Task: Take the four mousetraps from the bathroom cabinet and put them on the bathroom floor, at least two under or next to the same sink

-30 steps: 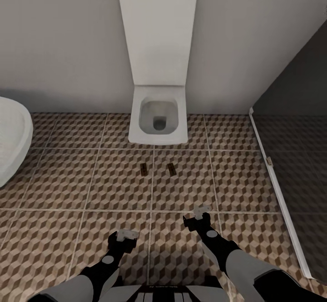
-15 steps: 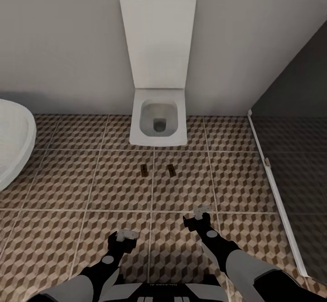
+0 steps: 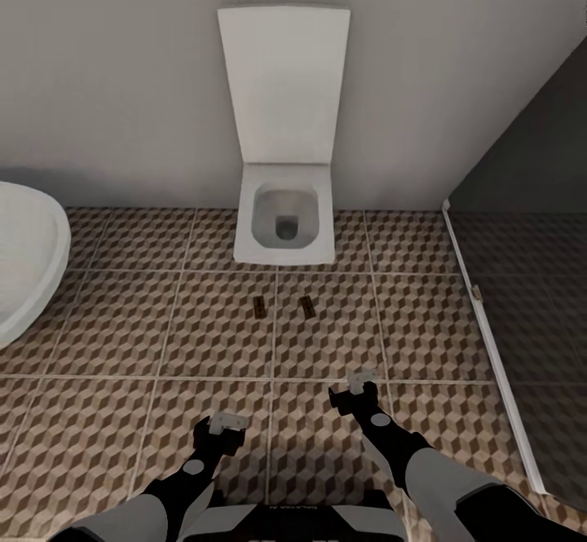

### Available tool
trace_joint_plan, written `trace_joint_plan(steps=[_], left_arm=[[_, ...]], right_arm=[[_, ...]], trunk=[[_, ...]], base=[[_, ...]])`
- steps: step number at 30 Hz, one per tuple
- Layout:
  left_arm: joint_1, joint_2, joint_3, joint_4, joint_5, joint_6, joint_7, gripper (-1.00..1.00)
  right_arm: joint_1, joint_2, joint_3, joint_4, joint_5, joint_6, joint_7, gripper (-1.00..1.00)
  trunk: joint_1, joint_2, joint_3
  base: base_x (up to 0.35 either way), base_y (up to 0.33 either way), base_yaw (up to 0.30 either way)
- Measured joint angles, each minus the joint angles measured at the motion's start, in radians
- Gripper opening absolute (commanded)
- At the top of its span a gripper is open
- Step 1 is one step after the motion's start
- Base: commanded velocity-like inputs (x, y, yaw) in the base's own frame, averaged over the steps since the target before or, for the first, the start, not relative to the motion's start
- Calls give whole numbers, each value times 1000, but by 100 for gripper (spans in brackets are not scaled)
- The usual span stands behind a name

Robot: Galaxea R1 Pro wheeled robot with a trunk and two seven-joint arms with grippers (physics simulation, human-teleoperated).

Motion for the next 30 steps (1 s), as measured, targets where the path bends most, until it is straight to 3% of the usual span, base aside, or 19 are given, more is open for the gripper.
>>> trace_joint_plan(steps=[5, 7, 8, 10, 14, 19, 25, 30], left_arm=[[0, 2, 0, 7, 1, -8, 0, 100], [0, 2, 1, 26, 1, -34, 0, 100], [0, 4, 2, 65, 2, -92, 1, 100], [0, 5, 2, 87, 2, -124, 2, 100], [1, 8, 2, 137, 3, -170, 3, 100], [3, 14, 3, 167, 5, -183, 3, 100], [34, 21, 4, 176, 35, -195, 2, 100], [65, 26, 4, 178, 87, -232, 1, 100]], right_arm=[[2, 0, 0, 0, 0, -1, 0, 100], [3, 0, 0, 0, 0, -1, 0, 100], [4, -3, 0, 1, 0, -2, -1, 100], [5, -7, -1, 4, 0, -7, -1, 100], [9, -26, -1, 45, 0, -58, -1, 100], [14, -43, -1, 98, -1, -126, -1, 100], [80, -72, -1, 113, -4, -165, -1, 100], [113, -93, -1, 117, -4, -198, -3, 100]], trunk=[[-19, 35, 16], [-27, 49, 22], [-31, 56, 25], [-38, 70, 31], [-54, 98, 44], [-73, 133, 60], [-96, 175, 78], [-115, 210, 94]], base=[[0, 0, 0], [0, 0, 0], [0, 0, 0], [0, 0, 0], [0, 0, 0], [0, 0, 0], [0, 0, 0], [0, 0, 0]])
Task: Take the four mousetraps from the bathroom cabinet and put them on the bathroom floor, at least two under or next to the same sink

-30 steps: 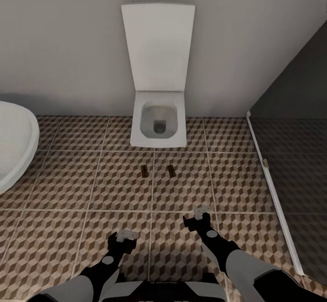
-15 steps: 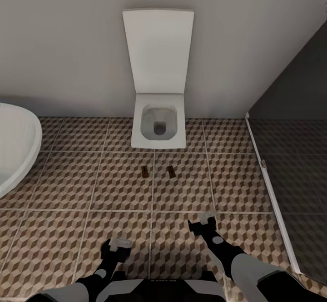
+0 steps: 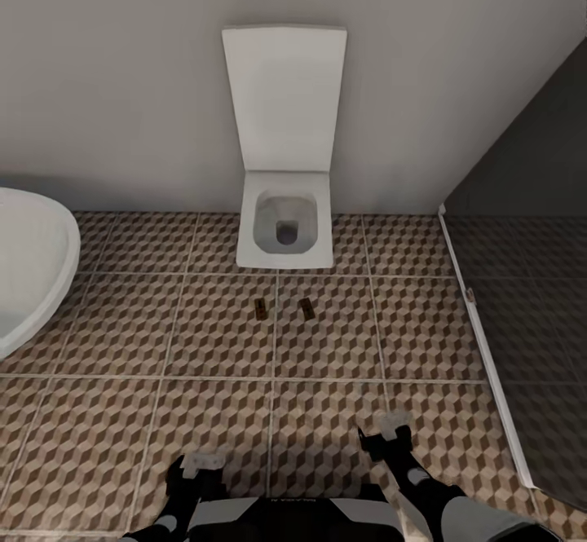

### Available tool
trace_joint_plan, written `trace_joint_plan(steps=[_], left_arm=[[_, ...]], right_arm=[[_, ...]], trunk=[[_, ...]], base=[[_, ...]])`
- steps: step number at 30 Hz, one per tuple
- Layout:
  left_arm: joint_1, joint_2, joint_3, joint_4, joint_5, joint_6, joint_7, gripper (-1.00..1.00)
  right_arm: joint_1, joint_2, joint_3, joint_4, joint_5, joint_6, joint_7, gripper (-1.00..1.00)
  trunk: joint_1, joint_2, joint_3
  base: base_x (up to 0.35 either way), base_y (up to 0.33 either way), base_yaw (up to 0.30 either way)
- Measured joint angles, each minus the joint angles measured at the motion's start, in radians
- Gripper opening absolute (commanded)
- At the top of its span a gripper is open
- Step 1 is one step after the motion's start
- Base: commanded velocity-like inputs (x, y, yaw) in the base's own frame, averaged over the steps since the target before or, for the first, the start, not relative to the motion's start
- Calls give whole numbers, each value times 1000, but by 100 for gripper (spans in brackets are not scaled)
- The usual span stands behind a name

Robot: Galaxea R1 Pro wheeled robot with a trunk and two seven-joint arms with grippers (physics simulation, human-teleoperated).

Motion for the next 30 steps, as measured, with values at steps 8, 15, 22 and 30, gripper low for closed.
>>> trace_joint_plan(steps=[8, 15, 22, 30], left_arm=[[61, 31, 0, 1, 42, -24, -2, 100], [115, 64, 1, 2, 51, -33, -1, 100], [157, 83, 2, 3, 63, -96, -1, 100], [179, 87, 1, 4, 65, -120, 0, 100]], right_arm=[[72, -32, -2, 2, -11, -19, -4, 100], [135, -41, -3, 3, -113, -62, -7, 100], [178, -41, -2, 4, -232, -84, -2, 100], [194, -37, -1, 4, -260, -88, -2, 100]], trunk=[[-31, 56, 25], [-58, 105, 47], [-84, 154, 69], [-115, 210, 96]], base=[[0, 0, 0], [0, 0, 0], [0, 0, 0], [0, 0, 0]])
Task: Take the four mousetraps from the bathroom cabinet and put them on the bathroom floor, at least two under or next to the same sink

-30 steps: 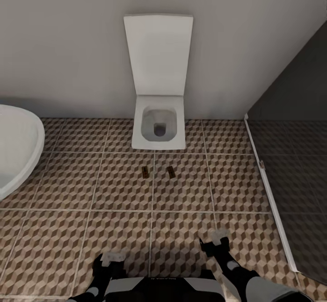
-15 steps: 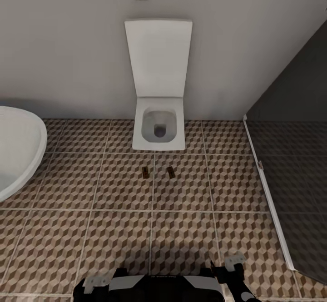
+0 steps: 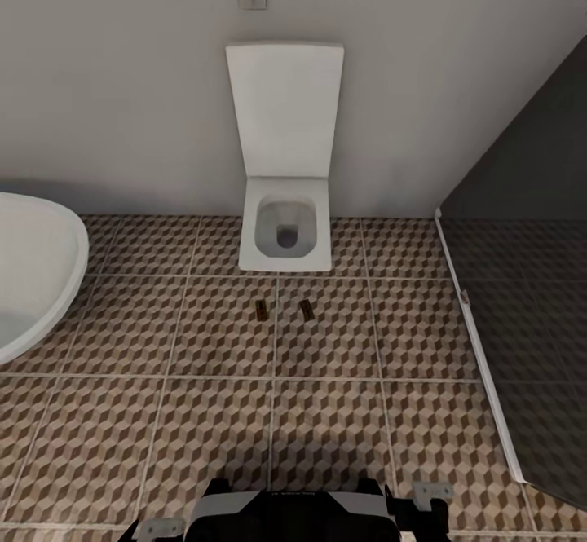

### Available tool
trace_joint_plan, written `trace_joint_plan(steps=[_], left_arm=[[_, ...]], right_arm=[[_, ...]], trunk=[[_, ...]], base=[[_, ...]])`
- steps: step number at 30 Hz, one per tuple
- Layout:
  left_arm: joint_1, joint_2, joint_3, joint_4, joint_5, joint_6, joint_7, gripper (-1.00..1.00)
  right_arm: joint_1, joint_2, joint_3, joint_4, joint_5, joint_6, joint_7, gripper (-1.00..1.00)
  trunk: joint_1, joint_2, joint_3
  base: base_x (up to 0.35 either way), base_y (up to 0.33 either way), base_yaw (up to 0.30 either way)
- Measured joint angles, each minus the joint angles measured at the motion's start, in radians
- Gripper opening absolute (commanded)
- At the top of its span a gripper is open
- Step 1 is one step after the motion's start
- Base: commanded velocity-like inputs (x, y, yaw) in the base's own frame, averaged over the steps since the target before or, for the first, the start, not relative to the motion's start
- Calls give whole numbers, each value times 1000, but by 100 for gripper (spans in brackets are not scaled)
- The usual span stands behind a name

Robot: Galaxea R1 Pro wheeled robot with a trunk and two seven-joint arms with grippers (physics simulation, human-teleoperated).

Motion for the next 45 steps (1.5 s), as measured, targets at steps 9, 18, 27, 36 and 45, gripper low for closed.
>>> trace_joint_plan(steps=[9, 18, 27, 36, 45], left_arm=[[4, -2, 0, 0, 0, 0, 0, 100], [5, -2, 0, 0, 0, 0, 0, 100], [5, -4, 0, 0, 0, 0, 0, 100], [5, -10, 0, 0, 0, -1, 0, 100], [5, -19, 0, 0, 0, -1, 0, 100]], right_arm=[[4, 3, 0, 0, -6, -1, -4, 100], [4, 3, 0, 0, -6, -1, -5, 100], [4, 3, 0, 0, -6, -1, -5, 100], [4, 3, 0, 0, -6, -1, -6, 100], [4, 3, 0, 0, -6, -1, -6, 100]], trunk=[[-35, 63, 42], [-69, 126, 84], [-104, 189, 127], [-111, 203, 148], [-111, 203, 163]], base=[[0, 0, 0], [0, 0, 0], [0, 0, 0], [0, 0, 0], [0, 0, 0]])
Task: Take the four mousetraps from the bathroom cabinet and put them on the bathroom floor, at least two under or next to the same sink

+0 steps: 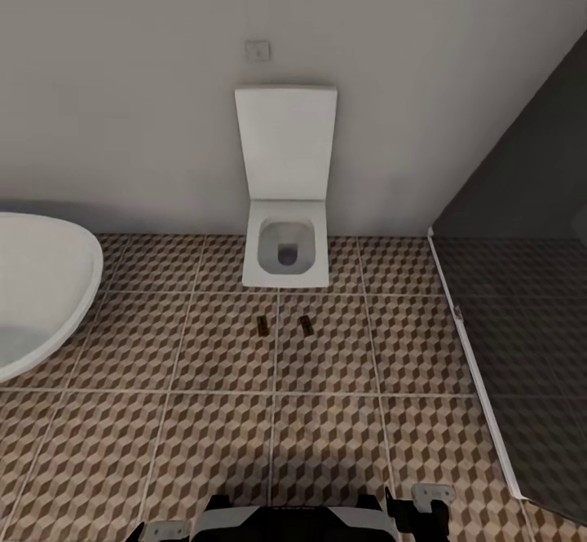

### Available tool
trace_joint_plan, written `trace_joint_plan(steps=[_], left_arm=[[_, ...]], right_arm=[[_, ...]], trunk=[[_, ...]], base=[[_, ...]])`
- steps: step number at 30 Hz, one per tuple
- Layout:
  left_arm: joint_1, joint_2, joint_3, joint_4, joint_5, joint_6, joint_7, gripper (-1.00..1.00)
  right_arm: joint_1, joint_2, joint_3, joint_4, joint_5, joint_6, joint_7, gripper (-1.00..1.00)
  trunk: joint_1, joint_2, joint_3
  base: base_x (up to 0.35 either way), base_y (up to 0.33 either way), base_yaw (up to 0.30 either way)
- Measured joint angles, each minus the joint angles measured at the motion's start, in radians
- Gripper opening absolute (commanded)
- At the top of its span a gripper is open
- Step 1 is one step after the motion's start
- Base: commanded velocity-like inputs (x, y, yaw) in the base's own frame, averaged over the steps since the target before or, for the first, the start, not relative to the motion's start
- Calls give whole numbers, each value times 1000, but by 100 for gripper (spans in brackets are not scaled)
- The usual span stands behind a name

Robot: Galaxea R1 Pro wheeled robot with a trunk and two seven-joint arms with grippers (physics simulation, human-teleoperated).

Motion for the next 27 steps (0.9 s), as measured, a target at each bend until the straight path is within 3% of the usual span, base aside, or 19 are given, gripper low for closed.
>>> trace_joint_plan(steps=[27], left_arm=[[0, -2, 0, 0, 0, 1, 0, 100]], right_arm=[[0, 1, 0, 0, 0, 0, 0, 100]], trunk=[[0, 0, 44]], base=[[0, 0, 0]])
